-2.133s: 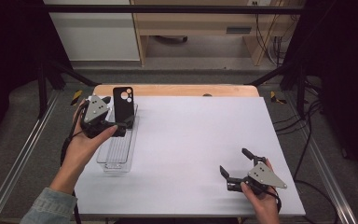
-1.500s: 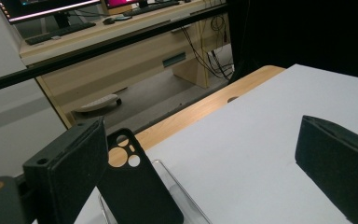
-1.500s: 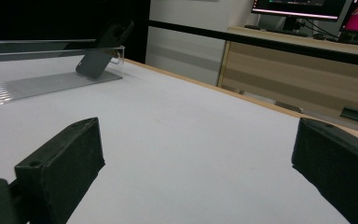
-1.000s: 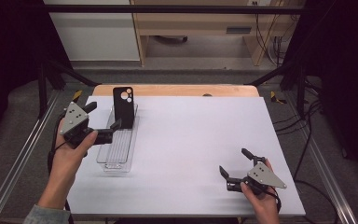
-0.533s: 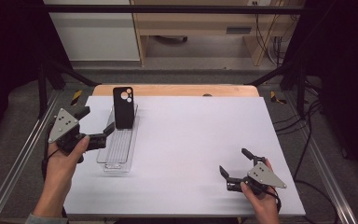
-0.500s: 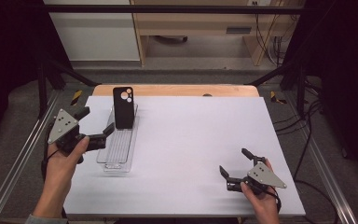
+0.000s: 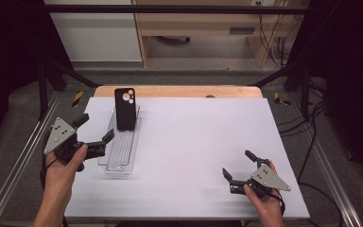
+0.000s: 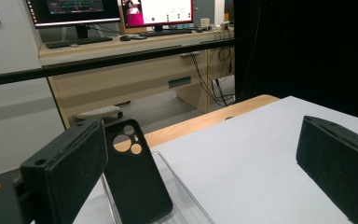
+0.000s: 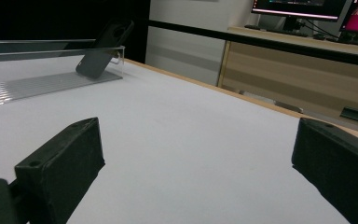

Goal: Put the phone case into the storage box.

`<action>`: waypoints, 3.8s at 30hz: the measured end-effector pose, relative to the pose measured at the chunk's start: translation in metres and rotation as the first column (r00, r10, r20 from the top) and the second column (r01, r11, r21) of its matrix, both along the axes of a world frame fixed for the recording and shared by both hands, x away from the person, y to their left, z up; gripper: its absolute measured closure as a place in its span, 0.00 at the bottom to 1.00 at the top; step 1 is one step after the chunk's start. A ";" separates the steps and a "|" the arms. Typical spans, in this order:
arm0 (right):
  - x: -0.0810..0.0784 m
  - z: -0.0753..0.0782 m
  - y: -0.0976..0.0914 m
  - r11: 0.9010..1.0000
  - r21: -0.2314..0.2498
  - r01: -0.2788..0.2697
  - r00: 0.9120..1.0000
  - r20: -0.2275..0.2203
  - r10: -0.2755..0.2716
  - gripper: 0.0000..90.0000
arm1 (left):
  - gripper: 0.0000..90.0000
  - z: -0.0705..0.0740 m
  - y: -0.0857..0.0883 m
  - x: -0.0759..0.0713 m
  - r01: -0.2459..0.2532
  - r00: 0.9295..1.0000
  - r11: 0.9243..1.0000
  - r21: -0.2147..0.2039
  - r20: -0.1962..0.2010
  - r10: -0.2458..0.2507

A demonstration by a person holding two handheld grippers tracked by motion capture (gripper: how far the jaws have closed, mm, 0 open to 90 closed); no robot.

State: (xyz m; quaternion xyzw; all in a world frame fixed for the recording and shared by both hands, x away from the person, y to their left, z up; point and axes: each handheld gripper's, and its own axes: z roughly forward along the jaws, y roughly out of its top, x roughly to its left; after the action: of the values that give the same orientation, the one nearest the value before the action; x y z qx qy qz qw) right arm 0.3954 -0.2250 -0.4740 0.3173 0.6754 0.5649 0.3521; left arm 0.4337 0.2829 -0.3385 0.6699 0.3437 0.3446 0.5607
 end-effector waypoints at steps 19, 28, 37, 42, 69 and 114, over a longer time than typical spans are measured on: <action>0.000 0.000 0.000 1.000 -0.002 -0.001 1.000 0.002 0.001 0.03 | 0.01 -0.008 0.013 -0.014 0.003 0.999 0.998 -0.059 0.050 0.000; 0.000 0.000 0.001 1.000 -0.003 -0.001 1.000 0.002 0.001 0.03 | 0.01 -0.011 0.020 -0.020 -0.002 0.998 0.997 -0.074 0.058 0.006; -0.001 0.001 0.000 1.000 -0.002 -0.001 1.000 0.003 0.001 0.03 | 0.01 -0.021 0.024 -0.025 -0.021 0.998 0.995 -0.094 0.060 0.027; -0.001 0.001 0.000 1.000 -0.002 -0.001 1.000 0.002 0.001 0.03 | 0.01 -0.027 0.024 -0.027 -0.020 0.998 0.995 -0.095 0.057 0.025; 0.000 0.001 -0.001 1.000 -0.002 0.002 1.000 0.006 -0.002 0.03 | 0.01 -0.080 0.014 -0.034 0.017 1.000 0.995 -0.094 0.024 -0.015; 0.002 0.003 -0.017 0.999 0.019 0.047 0.999 0.011 -0.047 0.03 | 0.01 -0.111 0.011 -0.037 0.053 0.998 0.995 -0.084 0.039 -0.050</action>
State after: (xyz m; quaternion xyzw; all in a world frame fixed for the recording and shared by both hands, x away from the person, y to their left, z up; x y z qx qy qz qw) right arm 0.3976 -0.2416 -0.4708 0.3333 0.6604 0.5647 0.3660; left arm 0.3967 0.2935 -0.4492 0.6476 0.3304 0.3274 0.6035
